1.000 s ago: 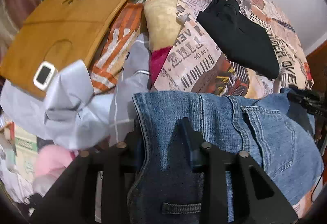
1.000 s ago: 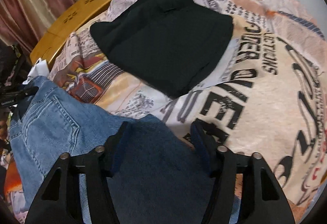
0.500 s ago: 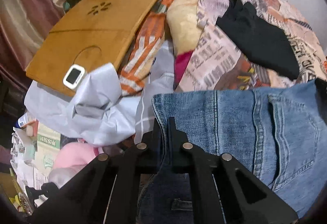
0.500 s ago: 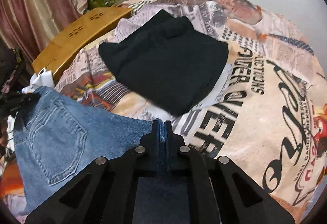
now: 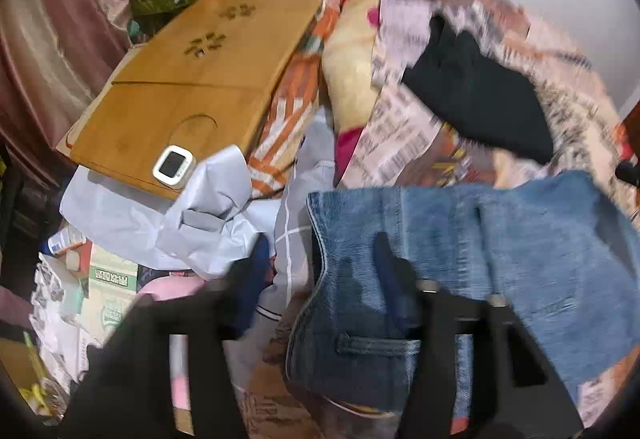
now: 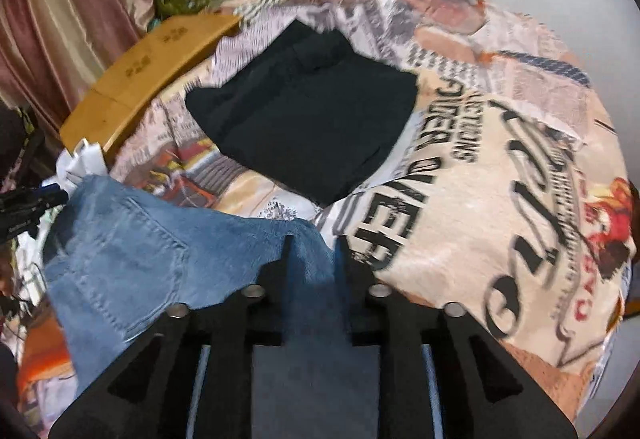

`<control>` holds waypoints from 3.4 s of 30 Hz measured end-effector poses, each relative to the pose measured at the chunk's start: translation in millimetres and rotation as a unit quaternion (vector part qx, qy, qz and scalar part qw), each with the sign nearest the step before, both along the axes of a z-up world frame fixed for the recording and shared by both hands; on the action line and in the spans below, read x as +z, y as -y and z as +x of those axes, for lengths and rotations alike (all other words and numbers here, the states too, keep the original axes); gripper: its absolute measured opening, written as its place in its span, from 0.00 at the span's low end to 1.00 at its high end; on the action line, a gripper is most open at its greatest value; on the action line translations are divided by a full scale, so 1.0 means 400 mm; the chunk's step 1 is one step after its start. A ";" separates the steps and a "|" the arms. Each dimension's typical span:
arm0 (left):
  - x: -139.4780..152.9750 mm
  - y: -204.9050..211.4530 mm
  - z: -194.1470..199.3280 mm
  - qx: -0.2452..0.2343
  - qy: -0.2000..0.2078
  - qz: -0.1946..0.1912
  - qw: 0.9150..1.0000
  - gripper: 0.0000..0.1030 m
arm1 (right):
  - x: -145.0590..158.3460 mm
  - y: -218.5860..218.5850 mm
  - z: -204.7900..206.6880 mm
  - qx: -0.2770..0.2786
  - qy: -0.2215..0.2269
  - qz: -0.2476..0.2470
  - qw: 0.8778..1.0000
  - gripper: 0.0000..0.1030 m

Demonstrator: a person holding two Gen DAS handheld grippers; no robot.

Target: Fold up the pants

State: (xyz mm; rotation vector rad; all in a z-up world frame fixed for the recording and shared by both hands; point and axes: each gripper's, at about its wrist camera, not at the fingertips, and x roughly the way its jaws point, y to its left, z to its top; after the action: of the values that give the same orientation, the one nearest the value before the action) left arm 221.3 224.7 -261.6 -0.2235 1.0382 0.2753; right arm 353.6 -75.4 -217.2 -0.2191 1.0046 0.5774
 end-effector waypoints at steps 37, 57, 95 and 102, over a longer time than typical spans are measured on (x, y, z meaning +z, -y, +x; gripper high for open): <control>-0.148 0.036 -0.147 0.057 -0.062 -0.246 0.966 0.72 | -0.085 0.194 -0.329 -0.052 -0.028 0.028 0.998 0.54; -0.081 0.056 -0.114 0.013 -0.030 -0.140 0.990 0.20 | -0.087 0.195 -0.335 -0.043 -0.027 0.023 0.998 0.55; 0.091 0.473 0.065 -0.142 -0.008 0.024 0.990 0.89 | -0.063 1.050 -0.549 -0.474 0.003 0.077 0.877 0.59; 0.058 0.624 0.098 -0.209 -0.023 0.048 0.976 0.89 | -0.119 1.100 -0.499 -0.496 -0.021 0.089 0.864 0.59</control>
State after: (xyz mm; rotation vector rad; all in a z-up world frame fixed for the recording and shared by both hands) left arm 260.3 -24.7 -238.3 0.0918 1.0881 -0.0520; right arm 153.9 -515.3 -264.7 0.4750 0.9539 -0.2789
